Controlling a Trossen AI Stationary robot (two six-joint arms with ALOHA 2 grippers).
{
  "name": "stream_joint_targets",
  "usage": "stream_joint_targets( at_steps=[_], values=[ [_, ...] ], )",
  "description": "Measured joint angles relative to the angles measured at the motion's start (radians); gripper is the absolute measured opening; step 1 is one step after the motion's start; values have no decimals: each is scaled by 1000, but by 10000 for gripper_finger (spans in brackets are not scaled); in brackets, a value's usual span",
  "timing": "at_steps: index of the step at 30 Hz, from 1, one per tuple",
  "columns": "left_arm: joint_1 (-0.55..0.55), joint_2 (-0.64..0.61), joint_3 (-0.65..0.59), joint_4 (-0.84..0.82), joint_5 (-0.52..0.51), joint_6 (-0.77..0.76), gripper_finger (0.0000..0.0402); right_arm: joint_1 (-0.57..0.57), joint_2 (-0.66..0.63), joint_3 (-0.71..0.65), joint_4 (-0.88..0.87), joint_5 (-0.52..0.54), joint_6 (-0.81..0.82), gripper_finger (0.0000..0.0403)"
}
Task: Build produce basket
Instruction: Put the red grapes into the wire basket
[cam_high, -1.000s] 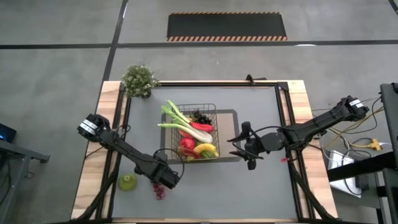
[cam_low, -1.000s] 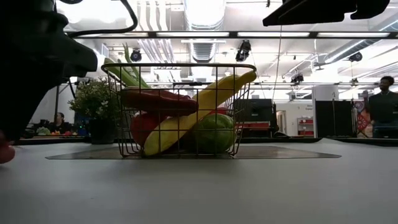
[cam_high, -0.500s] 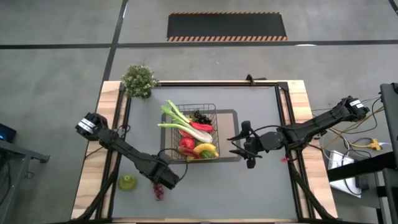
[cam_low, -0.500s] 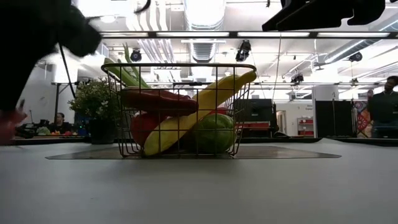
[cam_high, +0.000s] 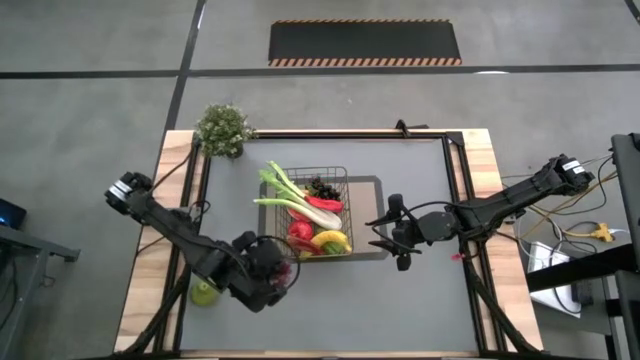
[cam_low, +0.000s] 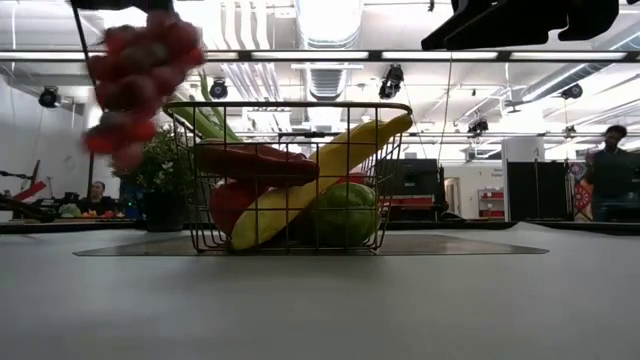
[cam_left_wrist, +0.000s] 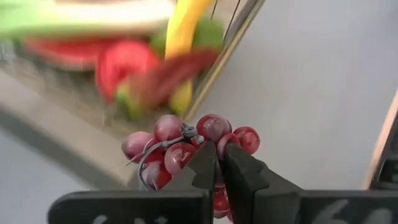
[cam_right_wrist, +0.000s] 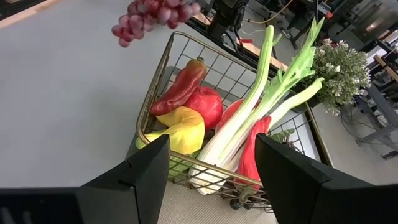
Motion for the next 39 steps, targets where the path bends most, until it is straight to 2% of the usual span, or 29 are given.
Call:
stream_joint_targets(
  at_steps=[3,9,16,21,24,26,32,39],
  values=[
    [-4,-11,-2,67,-85,108,0,0,0,-2,0,0,-1,219],
    [-3,-11,-12,196,-151,296,0,1,0,-2,1,0,-1,219],
    [6,-20,-17,466,-240,648,0,0,0,-2,1,0,-3,219],
    [24,-21,-36,604,-453,838,0,1,0,-2,2,0,-2,219],
    [70,-21,-50,630,-572,870,0,1,0,-2,3,0,1,219],
    [113,-20,-61,635,-607,860,0,1,0,-2,2,0,4,219],
    [252,8,-105,651,-613,814,0,1,0,-2,-1,0,6,219],
    [322,8,-149,653,-585,788,0,1,0,-6,-2,0,4,219]
  ],
)
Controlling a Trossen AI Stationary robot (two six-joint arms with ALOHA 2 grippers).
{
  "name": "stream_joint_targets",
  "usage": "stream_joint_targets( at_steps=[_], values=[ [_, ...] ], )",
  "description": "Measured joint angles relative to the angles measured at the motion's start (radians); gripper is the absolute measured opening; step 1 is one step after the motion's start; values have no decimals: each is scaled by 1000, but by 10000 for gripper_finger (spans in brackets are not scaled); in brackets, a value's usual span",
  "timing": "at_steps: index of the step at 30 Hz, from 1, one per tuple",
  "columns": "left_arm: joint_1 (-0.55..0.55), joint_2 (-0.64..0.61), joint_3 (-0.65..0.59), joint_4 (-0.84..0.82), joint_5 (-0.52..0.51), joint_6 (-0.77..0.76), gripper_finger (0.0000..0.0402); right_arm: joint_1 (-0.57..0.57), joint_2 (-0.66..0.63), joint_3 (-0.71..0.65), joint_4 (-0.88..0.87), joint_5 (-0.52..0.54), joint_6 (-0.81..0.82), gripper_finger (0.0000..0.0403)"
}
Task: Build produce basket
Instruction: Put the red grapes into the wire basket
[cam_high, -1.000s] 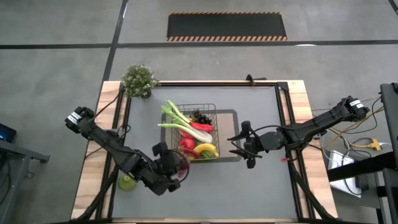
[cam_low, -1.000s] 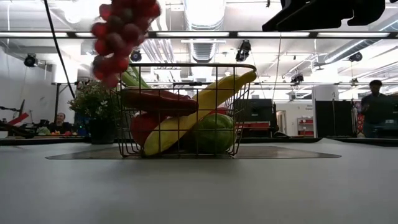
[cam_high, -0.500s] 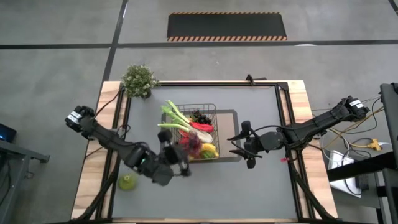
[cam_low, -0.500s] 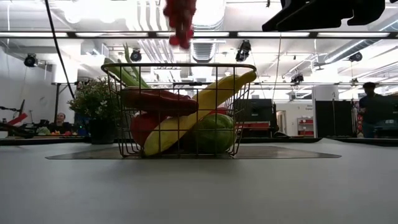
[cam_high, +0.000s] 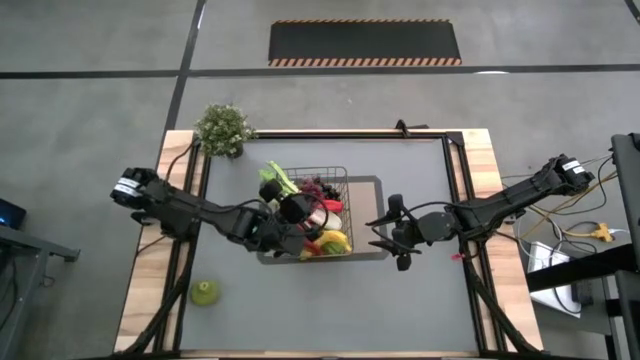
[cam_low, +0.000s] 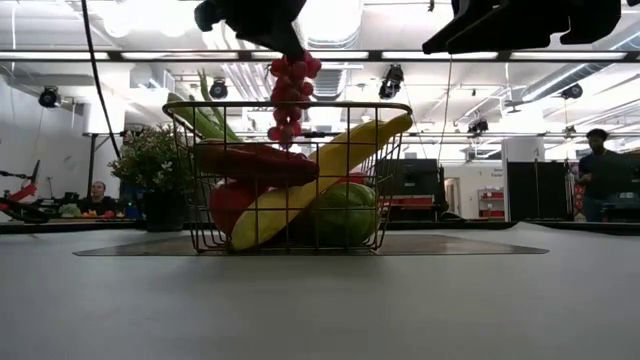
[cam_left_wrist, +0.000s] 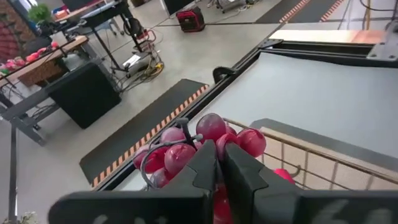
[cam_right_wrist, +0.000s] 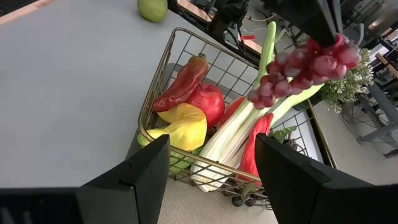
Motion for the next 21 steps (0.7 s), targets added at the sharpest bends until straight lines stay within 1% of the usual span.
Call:
stream_joint_targets(
  at_steps=[5,7,8,12,13,17,21],
  values=[
    [7,0,-15,12,8,-1,0,0,0,-1,0,0,-6,219],
    [6,0,-16,32,29,-3,0,0,0,-1,0,0,-6,219],
    [5,0,-16,34,59,-5,0,0,0,-1,0,0,-5,219],
    [2,0,-40,30,256,-40,0,0,0,-1,0,0,-3,219],
    [0,0,-52,30,281,-53,0,0,0,-1,0,0,-2,219],
    [-1,0,-104,30,281,-122,0,0,0,-2,0,0,-2,219],
    [1,0,-134,27,251,-155,7,0,0,-4,-1,0,-2,219]
  ],
)
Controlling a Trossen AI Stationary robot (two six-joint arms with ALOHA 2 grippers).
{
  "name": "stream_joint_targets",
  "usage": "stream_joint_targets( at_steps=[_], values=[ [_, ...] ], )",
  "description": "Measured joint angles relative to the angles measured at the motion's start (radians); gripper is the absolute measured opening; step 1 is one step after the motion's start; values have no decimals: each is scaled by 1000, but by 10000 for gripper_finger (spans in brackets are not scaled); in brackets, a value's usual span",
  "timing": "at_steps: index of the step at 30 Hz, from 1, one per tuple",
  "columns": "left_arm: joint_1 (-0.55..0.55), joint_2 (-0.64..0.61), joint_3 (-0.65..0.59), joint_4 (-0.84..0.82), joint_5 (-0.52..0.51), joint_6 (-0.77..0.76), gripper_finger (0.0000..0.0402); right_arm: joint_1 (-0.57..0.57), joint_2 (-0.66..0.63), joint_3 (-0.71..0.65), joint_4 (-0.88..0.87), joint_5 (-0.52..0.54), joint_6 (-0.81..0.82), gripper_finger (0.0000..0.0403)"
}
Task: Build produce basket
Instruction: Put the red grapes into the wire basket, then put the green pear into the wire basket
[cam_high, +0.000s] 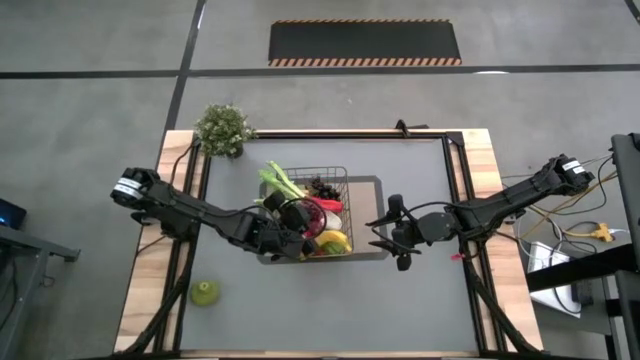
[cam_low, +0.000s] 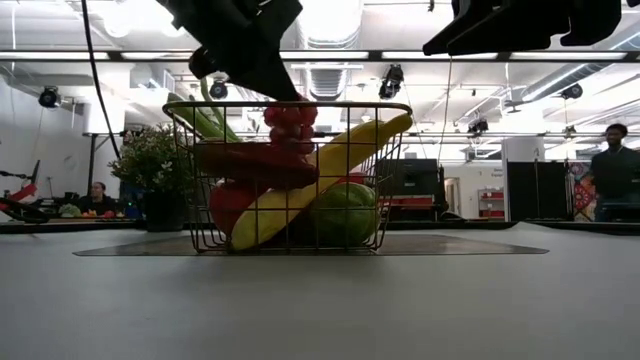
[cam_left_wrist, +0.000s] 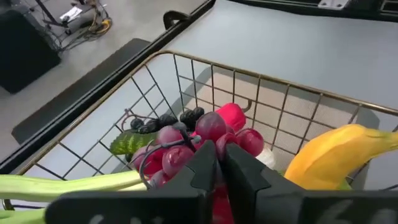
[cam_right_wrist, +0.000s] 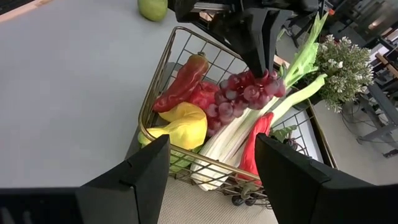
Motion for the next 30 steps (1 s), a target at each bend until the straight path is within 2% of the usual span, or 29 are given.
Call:
stream_joint_targets(
  at_steps=[14,25,30],
  values=[
    [4,-1,-2,3,-24,-1,60,0,0,0,1,0,0,219],
    [4,-15,-2,0,-24,31,144,0,0,-1,1,0,0,219],
    [-11,-74,27,-8,-22,60,163,-1,0,-1,2,0,-9,219]
  ],
)
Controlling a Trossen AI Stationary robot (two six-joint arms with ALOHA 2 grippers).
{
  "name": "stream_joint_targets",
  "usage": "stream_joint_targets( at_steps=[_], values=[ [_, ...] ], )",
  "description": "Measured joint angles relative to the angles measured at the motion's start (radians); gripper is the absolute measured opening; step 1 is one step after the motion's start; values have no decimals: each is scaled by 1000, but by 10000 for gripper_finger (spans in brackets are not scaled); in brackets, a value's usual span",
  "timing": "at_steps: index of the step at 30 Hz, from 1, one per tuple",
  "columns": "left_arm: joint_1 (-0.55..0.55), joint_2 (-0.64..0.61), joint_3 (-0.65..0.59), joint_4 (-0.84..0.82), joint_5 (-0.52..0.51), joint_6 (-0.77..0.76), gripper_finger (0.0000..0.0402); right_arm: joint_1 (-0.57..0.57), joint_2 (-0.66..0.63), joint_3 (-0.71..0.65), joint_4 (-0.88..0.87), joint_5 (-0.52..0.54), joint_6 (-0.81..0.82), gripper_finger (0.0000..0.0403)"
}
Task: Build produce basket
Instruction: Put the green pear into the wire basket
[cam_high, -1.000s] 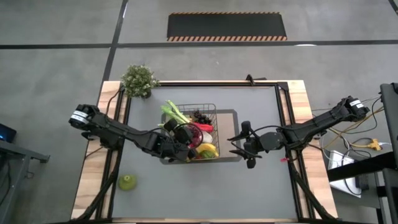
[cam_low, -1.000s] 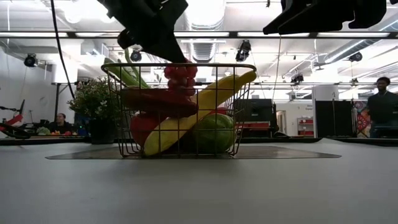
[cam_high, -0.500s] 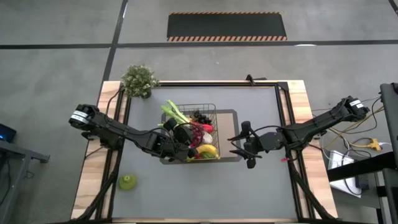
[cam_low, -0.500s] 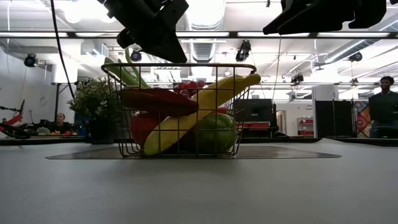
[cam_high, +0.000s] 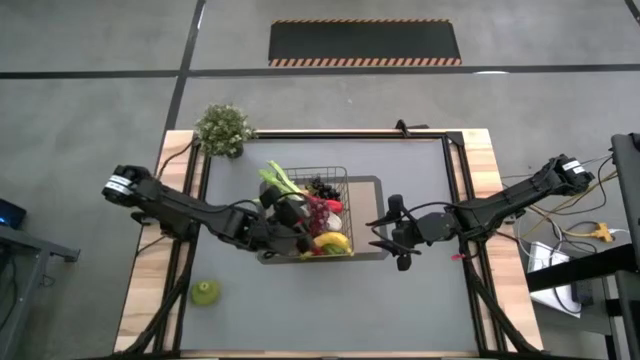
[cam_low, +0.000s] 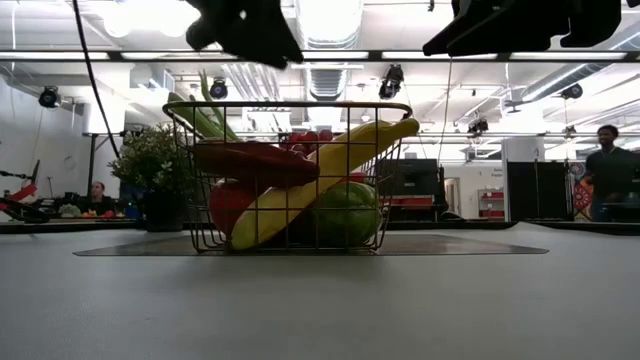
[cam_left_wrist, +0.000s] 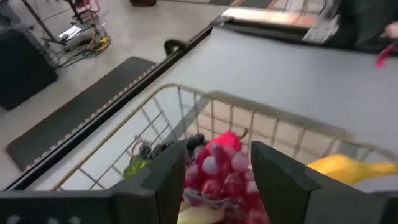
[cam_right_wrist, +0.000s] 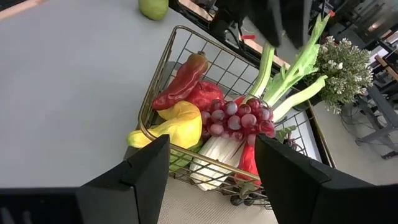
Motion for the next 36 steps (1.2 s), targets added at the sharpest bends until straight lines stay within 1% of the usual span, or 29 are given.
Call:
stream_joint_targets(
  at_steps=[6,10,14,16,18,20,23,24,26,29,32,34,36],
  values=[
    [-23,-64,-10,32,2,-9,164,-10,0,0,7,0,-43,219],
    [-42,-48,-22,88,5,-8,164,-14,0,0,8,0,-57,219],
    [-62,-25,-22,101,15,-8,164,-20,0,0,10,-1,-66,219],
    [-73,-21,-22,113,42,-9,164,-22,0,0,10,-1,-71,219],
    [-86,-21,-18,137,91,-12,164,-27,0,0,11,-1,-71,219],
    [-104,-22,-8,141,160,-47,164,-34,0,0,11,-3,-71,219],
    [-137,-22,-3,136,297,-145,164,-47,0,-2,11,-4,-70,219],
    [-152,-22,-3,131,349,-200,164,-51,0,-3,10,-4,-70,219],
    [-185,-22,-5,87,456,-360,164,-57,0,-3,10,-4,-63,219],
    [-242,-22,-6,-86,605,-706,164,-60,0,-4,10,-4,-51,219],
    [-298,-26,-7,-308,711,-1062,164,-60,0,-5,11,-4,-52,219],
    [-309,-27,0,-487,733,-1241,164,-60,0,-5,17,-4,-59,219],
    [-305,-27,1,-645,702,-1436,164,-62,0,-5,26,-4,-69,219]
  ],
)
